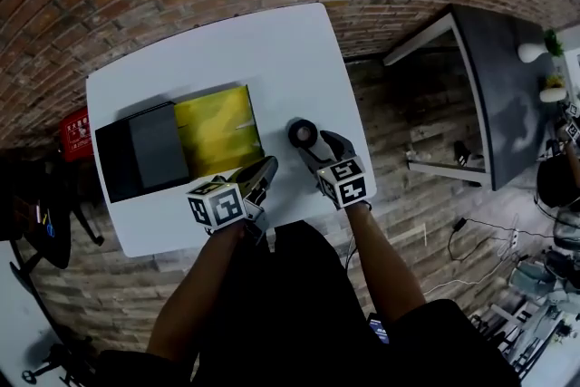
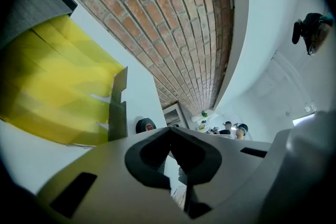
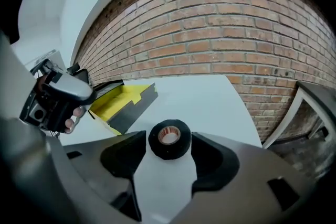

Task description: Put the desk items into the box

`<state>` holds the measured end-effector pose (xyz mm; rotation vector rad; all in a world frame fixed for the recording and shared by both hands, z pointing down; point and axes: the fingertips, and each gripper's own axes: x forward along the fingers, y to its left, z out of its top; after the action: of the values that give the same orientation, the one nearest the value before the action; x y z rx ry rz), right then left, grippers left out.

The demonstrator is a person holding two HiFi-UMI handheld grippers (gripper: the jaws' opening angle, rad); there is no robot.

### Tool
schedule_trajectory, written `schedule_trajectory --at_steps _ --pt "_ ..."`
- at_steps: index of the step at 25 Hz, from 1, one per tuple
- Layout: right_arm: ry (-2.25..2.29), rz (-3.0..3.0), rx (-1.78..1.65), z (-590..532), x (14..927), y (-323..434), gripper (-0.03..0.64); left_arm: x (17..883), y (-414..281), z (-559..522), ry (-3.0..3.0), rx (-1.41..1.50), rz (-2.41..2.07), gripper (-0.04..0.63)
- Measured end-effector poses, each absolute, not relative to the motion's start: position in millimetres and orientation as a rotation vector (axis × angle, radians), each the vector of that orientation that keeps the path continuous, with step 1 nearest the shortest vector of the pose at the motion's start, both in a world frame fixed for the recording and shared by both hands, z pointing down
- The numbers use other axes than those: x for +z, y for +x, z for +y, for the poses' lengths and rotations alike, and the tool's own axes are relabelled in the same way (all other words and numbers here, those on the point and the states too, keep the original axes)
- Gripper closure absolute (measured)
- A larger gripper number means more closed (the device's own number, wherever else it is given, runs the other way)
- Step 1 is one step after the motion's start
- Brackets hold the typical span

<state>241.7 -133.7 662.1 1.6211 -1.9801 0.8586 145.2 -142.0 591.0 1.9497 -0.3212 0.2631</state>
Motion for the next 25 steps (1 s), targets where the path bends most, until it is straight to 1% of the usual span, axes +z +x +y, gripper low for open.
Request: schedule_trajectory --at_steps 3,13,25 --pt "1.584 -1.974 0.834 -137 668 241 0.337 593 145 -142 1.946 0.267 -0.336 0.583" --pt "1.487 -1.976 0.787 -143 679 239 0.295 594 144 -141 1.938 0.262 -0.373 0.583" --pt "1.376 -1.957 0.738 -152 696 231 0.273 597 130 -145 1.918 0.240 -0.436 0.583"
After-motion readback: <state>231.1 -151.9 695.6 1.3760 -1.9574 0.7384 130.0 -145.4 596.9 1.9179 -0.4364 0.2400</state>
